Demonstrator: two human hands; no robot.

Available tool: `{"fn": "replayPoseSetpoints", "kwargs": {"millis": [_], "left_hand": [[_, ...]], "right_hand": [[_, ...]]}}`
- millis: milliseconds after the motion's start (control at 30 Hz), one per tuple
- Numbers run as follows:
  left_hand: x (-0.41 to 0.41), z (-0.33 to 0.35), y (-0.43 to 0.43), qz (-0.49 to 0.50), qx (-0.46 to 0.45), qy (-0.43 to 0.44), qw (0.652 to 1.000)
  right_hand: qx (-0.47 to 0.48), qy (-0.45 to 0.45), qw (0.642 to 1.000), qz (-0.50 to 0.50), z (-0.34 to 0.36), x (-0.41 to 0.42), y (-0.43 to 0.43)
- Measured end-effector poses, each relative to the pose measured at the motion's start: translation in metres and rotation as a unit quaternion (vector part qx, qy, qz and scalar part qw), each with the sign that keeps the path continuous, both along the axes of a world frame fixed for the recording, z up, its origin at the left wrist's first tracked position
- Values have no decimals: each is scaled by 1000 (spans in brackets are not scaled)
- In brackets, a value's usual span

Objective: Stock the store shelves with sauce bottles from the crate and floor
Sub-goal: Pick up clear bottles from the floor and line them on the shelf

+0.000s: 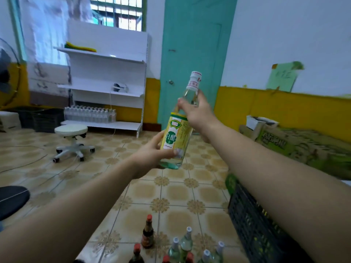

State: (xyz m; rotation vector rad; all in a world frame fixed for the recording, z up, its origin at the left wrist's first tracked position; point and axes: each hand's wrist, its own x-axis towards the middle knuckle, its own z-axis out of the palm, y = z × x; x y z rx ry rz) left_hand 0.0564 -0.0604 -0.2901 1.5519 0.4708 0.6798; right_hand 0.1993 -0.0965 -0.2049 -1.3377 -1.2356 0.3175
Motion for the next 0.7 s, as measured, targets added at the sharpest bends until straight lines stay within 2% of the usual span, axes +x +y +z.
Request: {"fn": "replayPoseSetpoints", "kwargs": {"millis": [100,267,433,700], "left_hand": [[8,6,-9,-60,-36,-10,997],[42,20,-25,-43,8,-53,998],[87,26,-41,-44,35,-77,995],[157,22,-92,-175,67,-70,980]], "right_hand": [[1,9,1000,11,3,11,-20],[24,27,999,-32,15,32,-45],[-31,-38,994,-101,29,66,-82],[-58,-66,964,-250,24,109,-166]]}}
